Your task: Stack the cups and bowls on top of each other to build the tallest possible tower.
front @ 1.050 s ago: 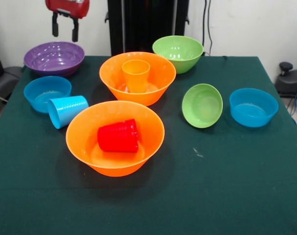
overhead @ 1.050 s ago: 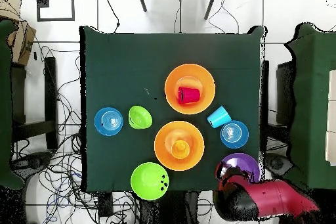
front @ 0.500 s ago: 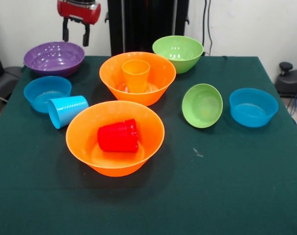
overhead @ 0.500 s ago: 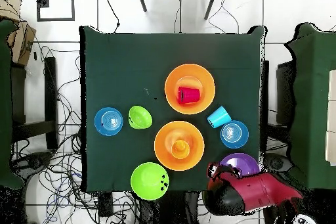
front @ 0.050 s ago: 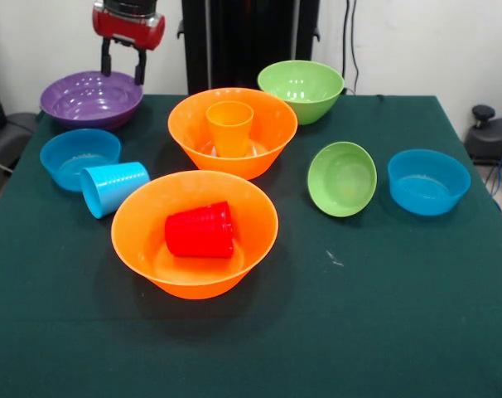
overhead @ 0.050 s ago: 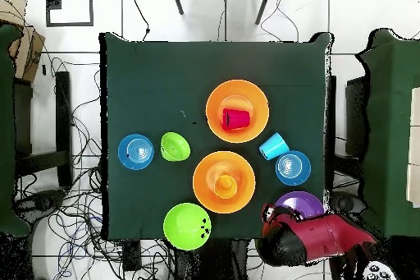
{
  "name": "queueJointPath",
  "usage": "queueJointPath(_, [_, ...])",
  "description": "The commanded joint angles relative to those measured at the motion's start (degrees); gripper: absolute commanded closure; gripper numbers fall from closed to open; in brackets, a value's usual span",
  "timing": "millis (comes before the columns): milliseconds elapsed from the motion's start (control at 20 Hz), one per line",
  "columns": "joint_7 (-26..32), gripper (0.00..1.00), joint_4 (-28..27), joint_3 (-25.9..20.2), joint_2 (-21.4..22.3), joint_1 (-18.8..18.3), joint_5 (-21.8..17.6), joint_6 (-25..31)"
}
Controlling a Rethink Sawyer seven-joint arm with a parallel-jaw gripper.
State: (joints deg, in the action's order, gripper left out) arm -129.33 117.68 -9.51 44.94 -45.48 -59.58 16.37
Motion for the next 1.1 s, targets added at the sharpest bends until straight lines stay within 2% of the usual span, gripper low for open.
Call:
queueJointPath(50, [-3.89, 0.00, -7.59, 1.55, -6.44, 3.87, -4.27, -5.97])
queueJointPath(150, [-4.97, 0.00, -8.14, 3.30, -7.47, 5.22, -4.61, -7.65])
queueJointPath(500, [-4.09, 0.00, -9.52, 5.27, -9.25, 6.83, -2.91, -9.42])
queueJointPath(1100, [-3.17, 0.00, -11.65, 7.64, -11.94, 8.21, -1.38, -12.29])
